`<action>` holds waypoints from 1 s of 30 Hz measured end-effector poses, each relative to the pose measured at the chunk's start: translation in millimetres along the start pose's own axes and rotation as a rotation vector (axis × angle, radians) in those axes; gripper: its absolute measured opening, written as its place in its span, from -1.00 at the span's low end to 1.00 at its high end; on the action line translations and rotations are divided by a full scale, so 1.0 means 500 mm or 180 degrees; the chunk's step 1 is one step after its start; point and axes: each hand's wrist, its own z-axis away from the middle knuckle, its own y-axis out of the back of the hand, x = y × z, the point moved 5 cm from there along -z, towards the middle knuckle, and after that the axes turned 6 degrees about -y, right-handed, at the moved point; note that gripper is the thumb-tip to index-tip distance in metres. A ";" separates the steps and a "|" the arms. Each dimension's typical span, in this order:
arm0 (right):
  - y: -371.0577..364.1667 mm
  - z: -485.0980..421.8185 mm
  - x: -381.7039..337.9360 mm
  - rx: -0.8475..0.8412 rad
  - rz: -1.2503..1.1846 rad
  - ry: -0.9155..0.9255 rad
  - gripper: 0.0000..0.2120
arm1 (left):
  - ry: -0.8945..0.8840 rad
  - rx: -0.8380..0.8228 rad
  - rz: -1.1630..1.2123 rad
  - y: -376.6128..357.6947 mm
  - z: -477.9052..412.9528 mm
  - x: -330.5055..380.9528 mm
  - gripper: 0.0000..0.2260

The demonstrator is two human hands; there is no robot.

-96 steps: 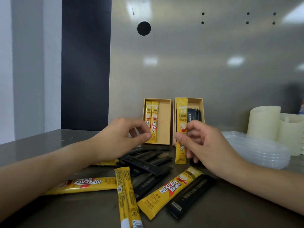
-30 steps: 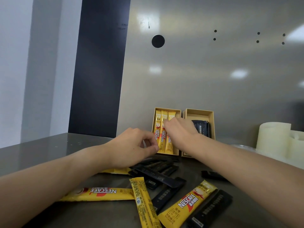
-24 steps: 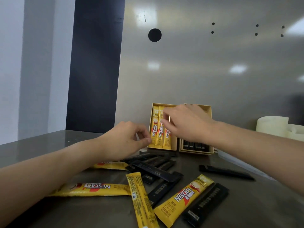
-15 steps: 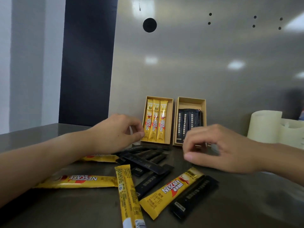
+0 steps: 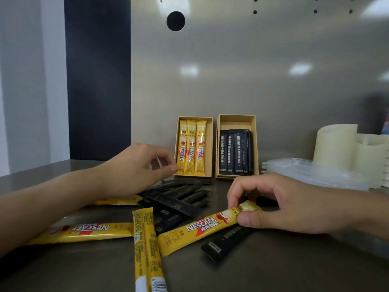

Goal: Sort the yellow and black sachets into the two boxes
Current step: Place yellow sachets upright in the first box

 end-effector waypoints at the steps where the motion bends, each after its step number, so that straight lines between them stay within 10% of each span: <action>1: 0.001 0.000 0.001 0.0032 -0.0042 -0.0028 -0.88 | -0.0002 -0.0019 0.0034 -0.002 0.001 0.002 -0.88; 14: 0.029 -0.020 0.043 0.1547 -0.1086 -0.0402 -0.76 | -0.0155 -0.0104 0.1006 -0.004 0.011 0.051 -0.53; 30: 0.007 -0.019 0.024 0.1359 -0.0567 -0.0387 -0.83 | 0.0070 0.0624 0.0695 0.010 0.006 0.045 -0.71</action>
